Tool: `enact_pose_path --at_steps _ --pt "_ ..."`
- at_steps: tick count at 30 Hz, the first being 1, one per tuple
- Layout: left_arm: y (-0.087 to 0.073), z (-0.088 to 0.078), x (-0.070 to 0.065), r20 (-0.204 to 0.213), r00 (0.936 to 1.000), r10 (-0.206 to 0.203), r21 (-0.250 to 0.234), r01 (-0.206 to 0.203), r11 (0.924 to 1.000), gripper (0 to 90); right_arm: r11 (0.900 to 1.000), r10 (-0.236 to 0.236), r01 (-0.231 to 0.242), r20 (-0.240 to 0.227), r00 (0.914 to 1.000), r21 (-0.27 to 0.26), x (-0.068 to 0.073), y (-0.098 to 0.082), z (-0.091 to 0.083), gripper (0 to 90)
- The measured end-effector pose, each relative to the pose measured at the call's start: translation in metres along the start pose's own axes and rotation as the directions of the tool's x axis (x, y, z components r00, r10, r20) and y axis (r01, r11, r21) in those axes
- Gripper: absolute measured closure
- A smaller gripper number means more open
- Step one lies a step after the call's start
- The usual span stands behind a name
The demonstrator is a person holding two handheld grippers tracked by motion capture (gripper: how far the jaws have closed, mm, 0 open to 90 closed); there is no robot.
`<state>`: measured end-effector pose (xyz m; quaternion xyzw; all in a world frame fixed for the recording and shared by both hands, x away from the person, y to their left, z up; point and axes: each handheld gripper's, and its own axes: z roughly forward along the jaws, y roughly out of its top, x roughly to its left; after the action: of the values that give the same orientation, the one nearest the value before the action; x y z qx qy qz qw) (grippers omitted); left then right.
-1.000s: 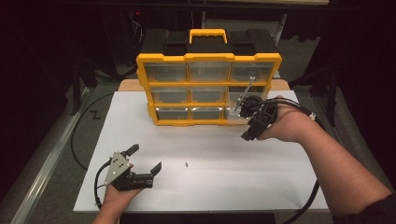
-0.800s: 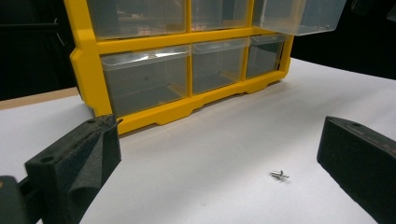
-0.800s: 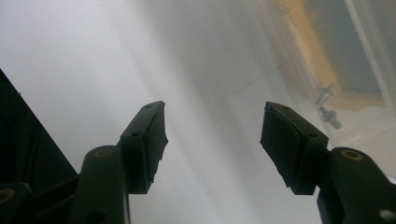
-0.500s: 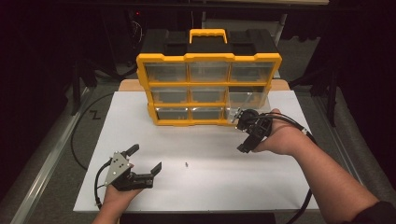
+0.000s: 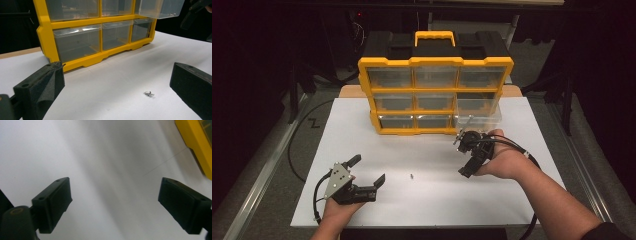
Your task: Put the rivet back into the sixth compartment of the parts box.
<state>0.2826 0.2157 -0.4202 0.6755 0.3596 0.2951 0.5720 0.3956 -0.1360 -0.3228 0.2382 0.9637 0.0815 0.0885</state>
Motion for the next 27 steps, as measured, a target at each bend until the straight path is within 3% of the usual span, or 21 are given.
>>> enact_pose_path --at_steps 11,27 --pt "0.000 0.000 0.000 0.001 1.0000 0.000 0.000 0.000 1.0000 0.3 1.000 -0.027 0.027 -0.011 0.9996 0.012 0.013 0.009 0.026 2.4" --pt "0.000 -0.001 0.001 0.001 1.0000 -0.001 -0.003 0.001 1.0000 0.4 0.997 -0.079 0.080 -0.048 0.9957 0.009 0.033 0.034 0.049 0.9"
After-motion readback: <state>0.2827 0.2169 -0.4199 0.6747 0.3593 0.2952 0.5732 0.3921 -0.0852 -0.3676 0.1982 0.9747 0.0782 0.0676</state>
